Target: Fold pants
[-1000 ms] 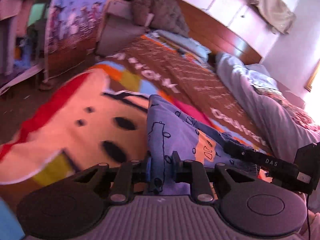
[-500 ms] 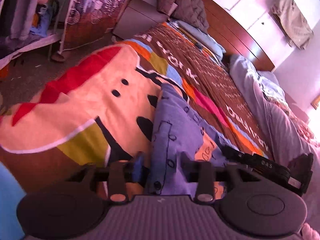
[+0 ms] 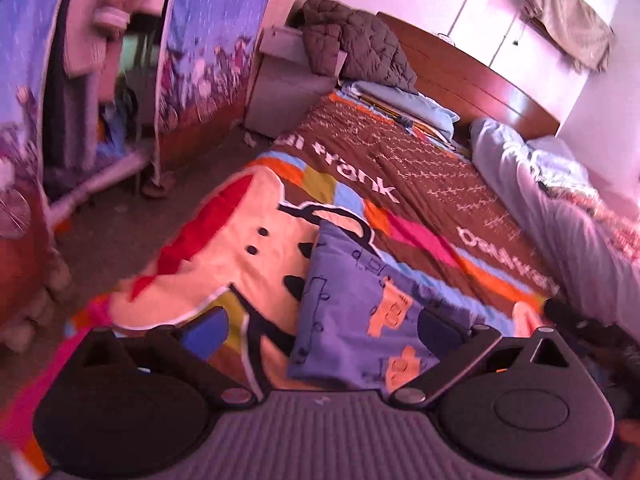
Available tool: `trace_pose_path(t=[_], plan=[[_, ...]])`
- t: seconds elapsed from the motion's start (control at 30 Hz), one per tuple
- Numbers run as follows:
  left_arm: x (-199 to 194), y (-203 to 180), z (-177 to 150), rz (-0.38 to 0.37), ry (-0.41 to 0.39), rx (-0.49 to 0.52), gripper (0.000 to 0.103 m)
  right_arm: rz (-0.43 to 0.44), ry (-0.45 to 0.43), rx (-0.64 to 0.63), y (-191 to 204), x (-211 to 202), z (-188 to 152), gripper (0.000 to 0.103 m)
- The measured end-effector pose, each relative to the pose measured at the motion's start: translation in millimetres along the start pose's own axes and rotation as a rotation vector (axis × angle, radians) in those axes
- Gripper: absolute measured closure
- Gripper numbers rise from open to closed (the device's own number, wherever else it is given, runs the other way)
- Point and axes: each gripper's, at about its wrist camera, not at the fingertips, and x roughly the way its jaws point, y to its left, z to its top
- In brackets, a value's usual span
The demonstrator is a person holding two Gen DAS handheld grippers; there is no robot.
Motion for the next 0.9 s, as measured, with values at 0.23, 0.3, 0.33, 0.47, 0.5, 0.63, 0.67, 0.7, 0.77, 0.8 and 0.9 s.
trace_pose_path(t=[0.23, 0.3, 0.33, 0.47, 0.5, 0.63, 0.67, 0.7, 0.77, 0.8, 0.9], plan=[[-44, -9, -34, 0.04, -0.047, 0.118, 0.0, -0.031, -0.067, -0.037, 29, -59, -25, 0.001], [-53, -6, -45, 0.044, -0.06, 0.128, 0.0, -0.055, -0.084, -0.051, 38, -79, -41, 0.001], [-57, -6, -49, 0.046, -0.064, 0.139, 0.0, -0.055, -0.084, -0.051, 38, -79, -41, 0.001], [-63, -7, -64, 0.054, -0.057, 0.197, 0.0, -0.098, -0.101, -0.104, 49, -103, -68, 0.001], [-63, -7, -66, 0.054, -0.056, 0.206, 0.0, -0.106, -0.098, -0.118, 51, -105, -72, 0.001], [-64, -6, -72, 0.054, -0.062, 0.221, 0.0, -0.124, -0.086, -0.161, 60, -108, -88, 0.001], [-64, -6, -73, 0.054, -0.06, 0.222, 0.0, -0.124, -0.086, -0.161, 60, -108, -88, 0.001], [-64, -6, -74, 0.054, -0.058, 0.223, 0.0, -0.126, -0.081, -0.169, 61, -107, -90, 0.001], [-64, -5, -74, 0.053, -0.056, 0.222, 0.0, -0.127, -0.071, -0.181, 64, -106, -95, 0.001], [-64, -4, -74, 0.053, -0.054, 0.222, 0.0, -0.125, -0.066, -0.191, 65, -106, -96, 0.001], [-64, -2, -73, 0.055, -0.053, 0.222, 0.0, -0.125, -0.064, -0.196, 66, -105, -97, 0.001]])
